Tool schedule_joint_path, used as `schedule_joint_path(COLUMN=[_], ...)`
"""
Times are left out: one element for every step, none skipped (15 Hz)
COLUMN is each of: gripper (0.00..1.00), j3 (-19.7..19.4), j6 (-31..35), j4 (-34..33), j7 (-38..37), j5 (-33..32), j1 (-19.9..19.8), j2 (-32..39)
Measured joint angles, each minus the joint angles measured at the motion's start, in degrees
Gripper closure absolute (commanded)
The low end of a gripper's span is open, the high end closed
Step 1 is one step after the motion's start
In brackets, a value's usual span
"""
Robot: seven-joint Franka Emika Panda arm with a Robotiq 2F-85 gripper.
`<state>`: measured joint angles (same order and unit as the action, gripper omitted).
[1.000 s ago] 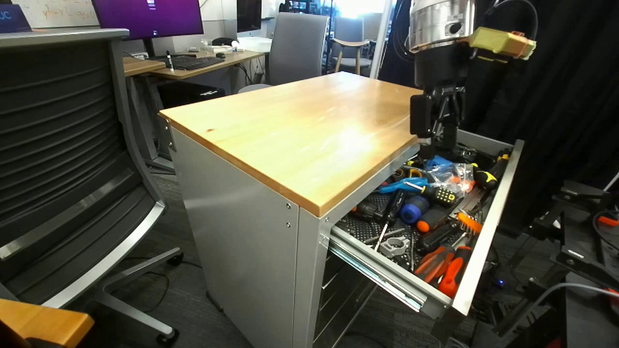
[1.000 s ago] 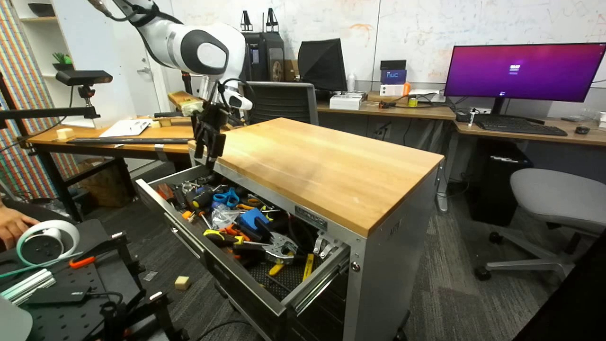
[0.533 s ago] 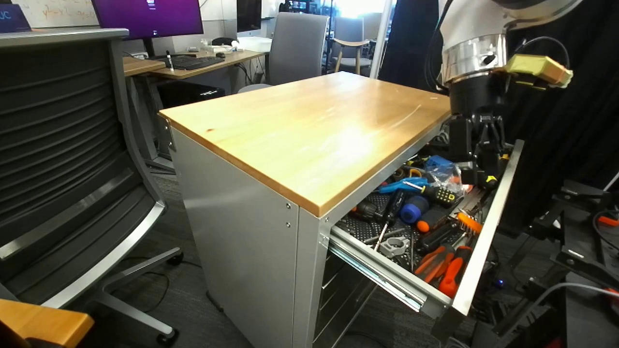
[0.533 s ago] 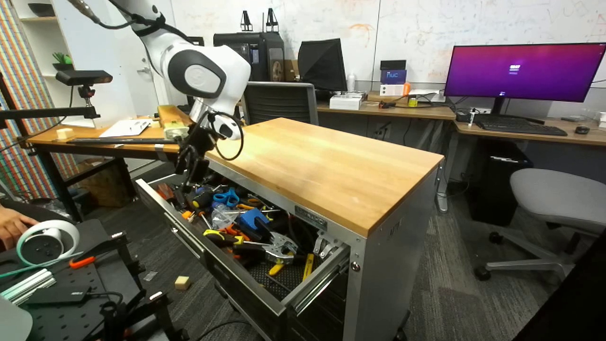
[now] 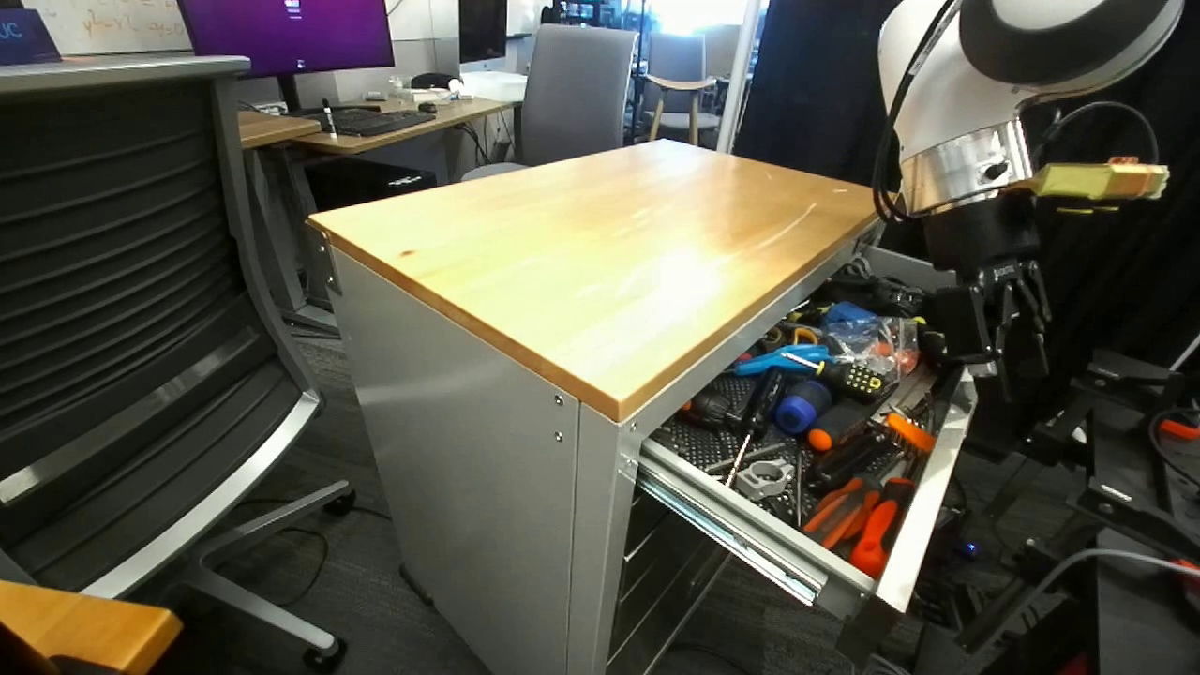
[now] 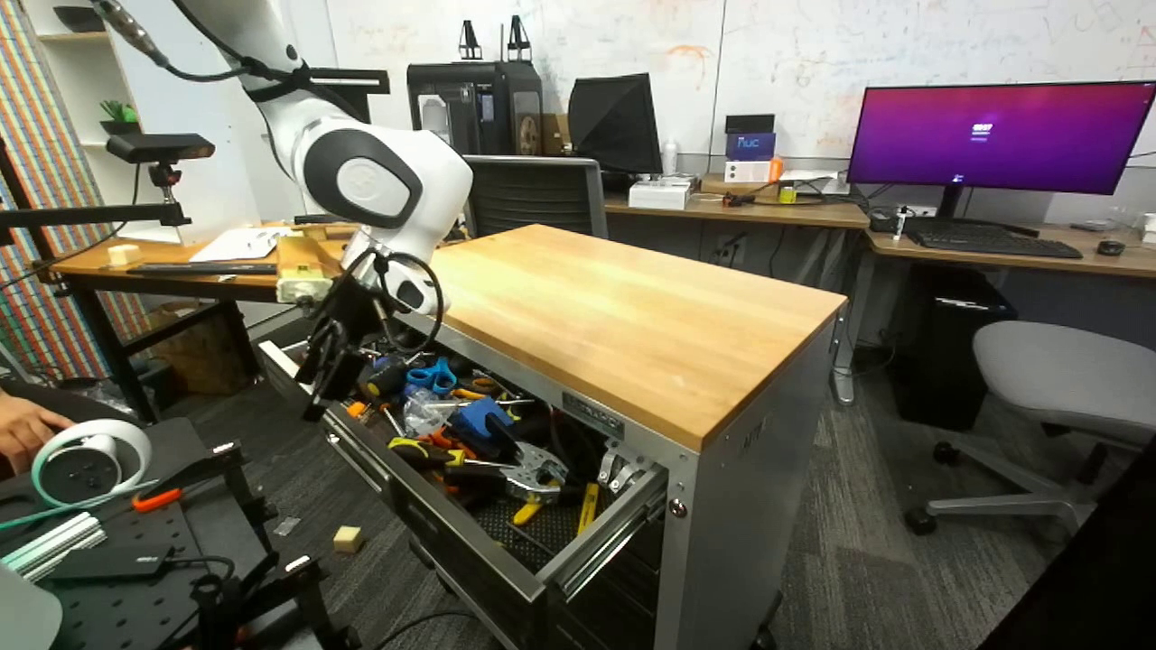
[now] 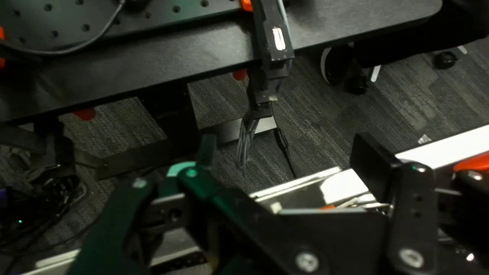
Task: Put the screwdriver in the drawer then close the drawer
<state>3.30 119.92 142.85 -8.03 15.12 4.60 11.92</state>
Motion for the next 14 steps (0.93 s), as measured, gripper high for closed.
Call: schedule_joint_path(gripper=[0.51,0.58,0.65,0.73,0.81,0.89,0.96,1.0,1.0,1.0,1.0,1.0,1.0,1.0], j3=[-0.1,-0.1,-0.2,-0.2,-0.2,-0.2,-0.2,-0.2,-0.1,0.1,0.4,0.5,0.5,0.5], j6=[-0.1,-0.1,0.0,0.1,0.6,1.3,2.6,3.7,3.8,4.1,4.3,4.4,4.5,4.5], j4=[0.2,0.2,0.2,0.0,-0.1,-0.4,-0.7,-1.1,-1.5,-1.9,-2.6,-3.4,-4.3,-5.4], j7=[-0.3,-0.5,-0.8,-1.1,-1.4,-1.7,-2.1,-2.3,-2.3,-2.3,-2.3,-2.4,-2.4,-2.4], j5=[-1.0,-1.9,-2.9,-3.9,-5.1,-6.3,-7.7,-8.9,-9.6,-10.3,-11.2,-12.4,-14.0,-15.5], j1=[0.0,0.0,0.0,0.0,0.0,0.0,0.1,0.3,0.6,1.1,1.7,2.3,2.8,3.3], j2=[0.4,1.0,1.6,2.1,2.7,3.1,3.5,3.8,4.0,4.2,4.5,4.8,5.2,5.7])
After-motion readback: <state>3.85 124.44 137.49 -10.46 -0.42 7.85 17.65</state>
